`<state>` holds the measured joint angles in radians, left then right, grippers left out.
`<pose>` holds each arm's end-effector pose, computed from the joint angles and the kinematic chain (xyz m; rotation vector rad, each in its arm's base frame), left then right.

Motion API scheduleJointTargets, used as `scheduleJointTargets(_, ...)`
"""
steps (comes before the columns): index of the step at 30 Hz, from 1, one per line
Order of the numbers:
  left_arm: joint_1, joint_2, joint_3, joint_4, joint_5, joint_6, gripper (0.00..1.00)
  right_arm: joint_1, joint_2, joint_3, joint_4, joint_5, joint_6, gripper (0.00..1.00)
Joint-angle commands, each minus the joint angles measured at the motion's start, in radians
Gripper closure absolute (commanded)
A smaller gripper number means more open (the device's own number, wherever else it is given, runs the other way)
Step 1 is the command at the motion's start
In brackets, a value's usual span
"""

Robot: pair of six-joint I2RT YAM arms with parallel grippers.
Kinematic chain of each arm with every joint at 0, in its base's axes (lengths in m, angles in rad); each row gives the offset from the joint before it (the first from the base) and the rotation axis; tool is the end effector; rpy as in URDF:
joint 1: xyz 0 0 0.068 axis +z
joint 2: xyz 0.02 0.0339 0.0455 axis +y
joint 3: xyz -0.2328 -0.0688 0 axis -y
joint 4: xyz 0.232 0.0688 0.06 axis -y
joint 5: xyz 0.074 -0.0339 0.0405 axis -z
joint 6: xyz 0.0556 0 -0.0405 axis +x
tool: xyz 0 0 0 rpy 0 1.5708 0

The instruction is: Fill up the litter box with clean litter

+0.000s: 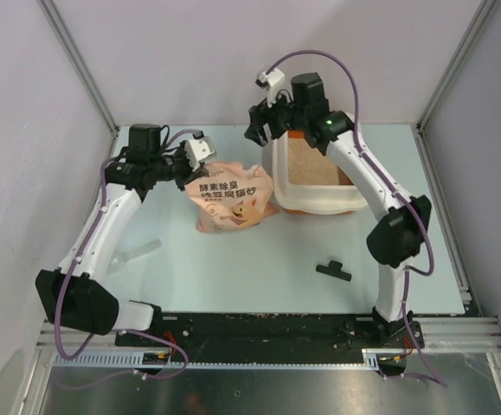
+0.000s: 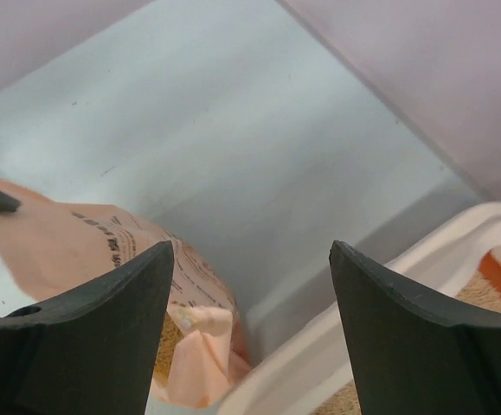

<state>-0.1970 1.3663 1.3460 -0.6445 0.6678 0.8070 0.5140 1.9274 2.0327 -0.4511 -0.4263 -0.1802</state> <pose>0.2860 -0.0922 0.3241 1.3023 1.6463 -0.3823 0.3744 0.2378 0.3735 -0.9243 1.6999 0.6316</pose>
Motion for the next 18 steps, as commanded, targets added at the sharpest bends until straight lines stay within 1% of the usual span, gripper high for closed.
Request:
scheduleJointTargets(1,0.037,-0.125,-0.005,0.045,-0.065,-0.046,1.00,0.032,0.136,0.179,-0.253,0.063,0.071,0.21)
scheduleJointTargets(2,0.037,-0.133,-0.024,0.045,-0.077,-0.048,1.00,0.031,0.159,0.249,-0.282,0.040,0.080,0.21)
scheduleJointTargets(3,0.037,-0.148,-0.031,0.045,-0.083,-0.052,1.00,0.034,0.200,0.279,-0.332,0.032,0.091,0.21)
scheduleJointTargets(5,0.037,-0.159,-0.054,0.045,-0.092,-0.058,1.00,0.035,0.229,0.343,-0.369,0.000,0.100,0.20)
scheduleJointTargets(8,0.037,-0.176,-0.083,0.046,-0.060,-0.066,1.00,0.046,0.248,0.362,-0.419,-0.042,0.072,0.20)
scheduleJointTargets(12,0.036,-0.168,-0.082,0.048,-0.040,-0.123,1.00,0.078,0.248,0.357,-0.510,-0.009,0.007,0.19)
scheduleJointTargets(18,0.036,-0.165,-0.084,0.051,-0.031,-0.132,1.00,0.075,0.245,0.357,-0.552,-0.005,0.015,0.19)
